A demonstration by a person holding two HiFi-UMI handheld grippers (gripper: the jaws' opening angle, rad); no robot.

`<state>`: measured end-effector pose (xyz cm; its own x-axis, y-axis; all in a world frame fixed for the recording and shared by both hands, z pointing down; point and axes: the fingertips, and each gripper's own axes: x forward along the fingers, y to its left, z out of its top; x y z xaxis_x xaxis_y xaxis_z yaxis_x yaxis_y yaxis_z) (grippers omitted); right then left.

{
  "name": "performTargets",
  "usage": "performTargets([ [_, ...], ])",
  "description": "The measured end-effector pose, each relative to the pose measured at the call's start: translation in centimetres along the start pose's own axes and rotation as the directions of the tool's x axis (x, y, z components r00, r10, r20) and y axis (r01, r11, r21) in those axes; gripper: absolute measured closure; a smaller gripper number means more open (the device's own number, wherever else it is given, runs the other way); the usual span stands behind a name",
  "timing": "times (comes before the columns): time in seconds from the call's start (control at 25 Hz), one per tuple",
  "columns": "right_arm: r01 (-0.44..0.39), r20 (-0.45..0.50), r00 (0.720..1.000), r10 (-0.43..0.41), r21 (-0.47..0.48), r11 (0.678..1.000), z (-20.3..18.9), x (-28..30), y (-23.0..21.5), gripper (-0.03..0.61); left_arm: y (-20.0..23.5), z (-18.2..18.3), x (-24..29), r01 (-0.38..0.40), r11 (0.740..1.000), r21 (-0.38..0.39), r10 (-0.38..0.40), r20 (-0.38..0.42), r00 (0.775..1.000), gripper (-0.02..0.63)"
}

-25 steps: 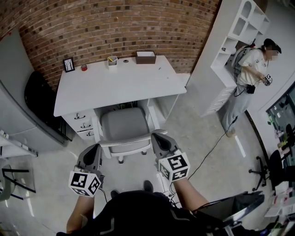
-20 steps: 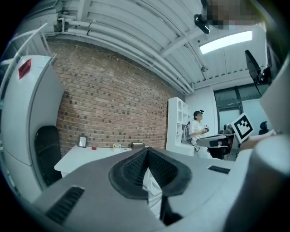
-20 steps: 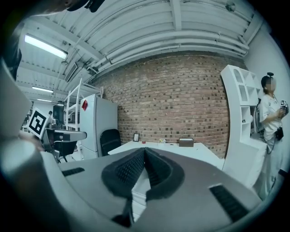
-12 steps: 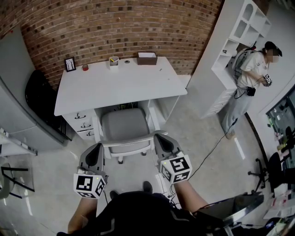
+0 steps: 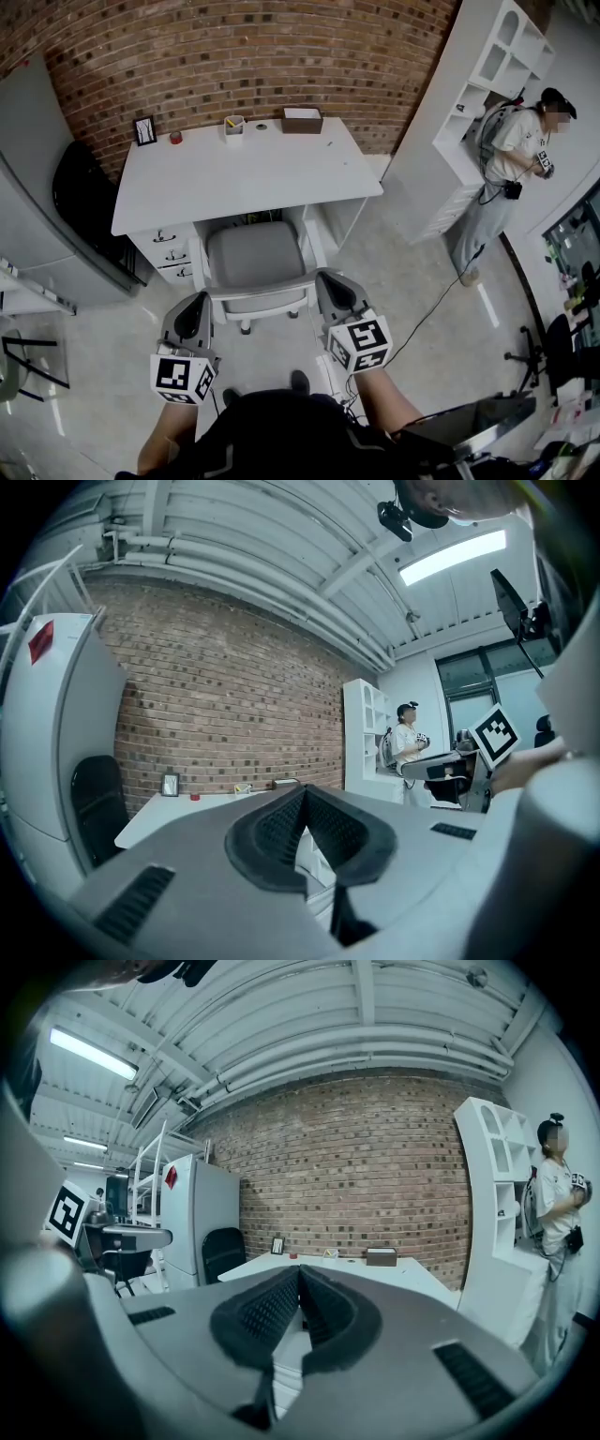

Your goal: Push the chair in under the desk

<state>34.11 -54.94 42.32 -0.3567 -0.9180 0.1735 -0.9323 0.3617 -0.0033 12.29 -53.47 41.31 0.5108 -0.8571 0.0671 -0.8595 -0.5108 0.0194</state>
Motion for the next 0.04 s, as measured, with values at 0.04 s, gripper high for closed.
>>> performTargets([
  [0.04,-0.001,-0.001,1.000,0.001,-0.001,1.000,0.02,0.07,-0.01,0.571,0.05,0.04,0.06,0.000,1.000,-0.001,0.000,0.000,1.000,0.606],
])
